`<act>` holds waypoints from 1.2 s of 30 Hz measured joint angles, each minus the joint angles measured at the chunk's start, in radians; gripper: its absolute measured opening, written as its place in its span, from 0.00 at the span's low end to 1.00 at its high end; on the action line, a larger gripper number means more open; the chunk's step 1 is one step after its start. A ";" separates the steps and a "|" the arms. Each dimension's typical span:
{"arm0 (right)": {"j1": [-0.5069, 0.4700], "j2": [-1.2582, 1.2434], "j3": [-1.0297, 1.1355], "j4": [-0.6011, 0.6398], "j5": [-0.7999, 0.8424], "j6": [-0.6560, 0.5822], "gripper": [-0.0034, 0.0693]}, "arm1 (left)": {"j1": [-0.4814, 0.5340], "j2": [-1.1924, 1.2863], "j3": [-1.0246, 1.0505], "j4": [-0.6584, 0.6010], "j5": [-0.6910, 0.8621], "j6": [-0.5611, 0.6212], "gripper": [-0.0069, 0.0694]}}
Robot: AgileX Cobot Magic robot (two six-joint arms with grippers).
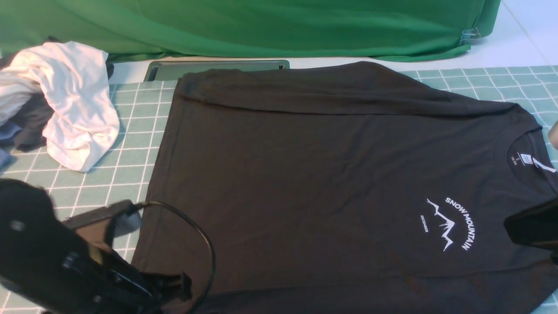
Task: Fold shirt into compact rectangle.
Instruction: 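Grasp the left edge of the dark T-shirt lying flat on the table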
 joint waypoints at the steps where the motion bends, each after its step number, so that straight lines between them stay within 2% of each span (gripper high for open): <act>1: 0.000 0.001 0.000 -0.001 -0.012 0.000 0.09 | -0.023 0.026 0.000 0.043 -0.017 -0.049 0.21; 4: 0.000 0.001 0.000 -0.002 -0.025 0.000 0.09 | -0.040 0.076 0.000 0.093 -0.072 -0.103 0.30; 11: 0.000 0.001 0.000 -0.003 -0.029 -0.001 0.10 | -0.042 0.218 0.000 0.230 -0.143 -0.128 0.58; 14: 0.000 0.001 0.000 -0.003 -0.030 -0.001 0.11 | -0.042 0.276 0.000 0.224 -0.180 -0.125 0.66; 18: 0.000 0.001 0.000 -0.003 -0.031 -0.001 0.12 | -0.042 0.301 -0.010 0.200 -0.184 -0.072 0.66; 27: 0.000 0.001 0.000 -0.003 -0.037 -0.001 0.14 | -0.042 0.323 -0.059 0.166 -0.128 -0.046 0.55; 31: 0.000 0.001 0.000 -0.003 -0.037 -0.001 0.14 | -0.042 0.331 -0.101 0.142 -0.072 -0.029 0.54; 36: 0.000 0.001 0.000 -0.003 -0.037 -0.002 0.15 | -0.042 0.338 -0.104 0.122 -0.075 0.000 0.54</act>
